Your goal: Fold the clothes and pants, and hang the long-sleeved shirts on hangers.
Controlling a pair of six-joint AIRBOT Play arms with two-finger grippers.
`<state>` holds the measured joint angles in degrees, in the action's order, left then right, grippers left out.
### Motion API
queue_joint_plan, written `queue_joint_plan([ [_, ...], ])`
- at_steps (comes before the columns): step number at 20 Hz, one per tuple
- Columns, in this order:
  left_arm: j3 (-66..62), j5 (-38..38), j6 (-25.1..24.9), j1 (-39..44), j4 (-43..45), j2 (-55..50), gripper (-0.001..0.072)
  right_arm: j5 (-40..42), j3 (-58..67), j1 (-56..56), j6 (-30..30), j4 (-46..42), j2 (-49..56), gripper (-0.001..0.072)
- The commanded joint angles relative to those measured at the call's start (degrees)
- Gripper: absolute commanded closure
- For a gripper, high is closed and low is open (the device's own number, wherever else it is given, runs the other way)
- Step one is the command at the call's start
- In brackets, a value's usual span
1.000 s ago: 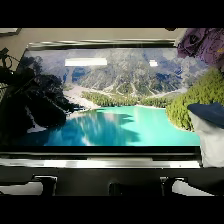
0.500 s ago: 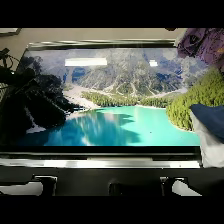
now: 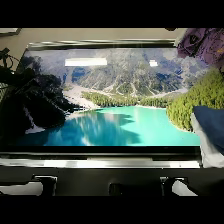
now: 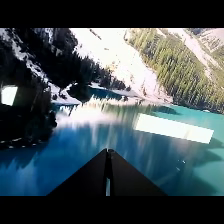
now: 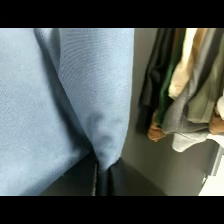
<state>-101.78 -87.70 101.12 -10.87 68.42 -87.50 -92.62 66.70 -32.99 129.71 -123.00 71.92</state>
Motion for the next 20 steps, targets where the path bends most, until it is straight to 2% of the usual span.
queue_joint_plan([
  [1, 0.02, 0.02, 0.0, 0.02, 0.0, 0.04, 0.0691, 1.46, -4.24, -0.02, 0.22, -1.64, -1.86, 0.0685],
  [7, 0.02, 0.04, 0.0, 0.02, 0.0, 0.04, 0.0691, 2.14, -5.66, -0.02, 0.35, -2.56, -1.9, 0.0672],
  [8, 0.02, 0.04, -0.02, 0.02, 0.0, 0.04, 0.0691, 2.49, -5.64, -0.02, 0.35, -2.75, -1.9, 0.058],
  [9, 0.02, 0.04, 0.0, 0.02, 0.0, 0.04, 0.0691, 3.39, -5.64, -0.02, -0.33, -2.71, -1.92, 0.0448],
  [10, 0.02, 0.04, -0.02, 0.02, 0.0, 0.04, 0.0691, 4.94, -5.53, -0.02, -2.03, -2.32, -1.92, 0.039],
  [12, 0.02, 0.2, -0.11, 0.02, 0.0, 0.04, 0.0691, 9.64, -4.37, 0.04, -4.85, 0.39, -2.01, 0.039],
  [14, 0.02, 1.14, -1.31, 0.02, 0.02, 0.15, 0.0691, 15.98, -2.14, 0.11, -9.86, 9.49, -2.16, 0.0391],
  [16, 0.02, 3.67, -3.06, 0.02, 0.04, 0.68, 0.0691, 22.99, -0.09, 2.27, -17.68, 20.72, -2.16, 0.0409],
  [17, 0.02, 5.27, -4.13, 0.17, 0.07, 1.25, 0.0691, 26.23, 0.66, 4.94, -22.29, 25.38, -2.16, 0.0449],
  [19, 0.04, 7.96, -7.26, 1.36, 2.62, 3.04, 0.0692, 31.36, 1.33, 12.48, -29.64, 31.5, -2.16, 0.0484],
  [20, 0.2, 8.98, -9.25, 2.67, 5.79, 4.35, 0.0692, 32.65, 1.31, 16.79, -31.85, 33.79, -2.16, 0.0611],
])
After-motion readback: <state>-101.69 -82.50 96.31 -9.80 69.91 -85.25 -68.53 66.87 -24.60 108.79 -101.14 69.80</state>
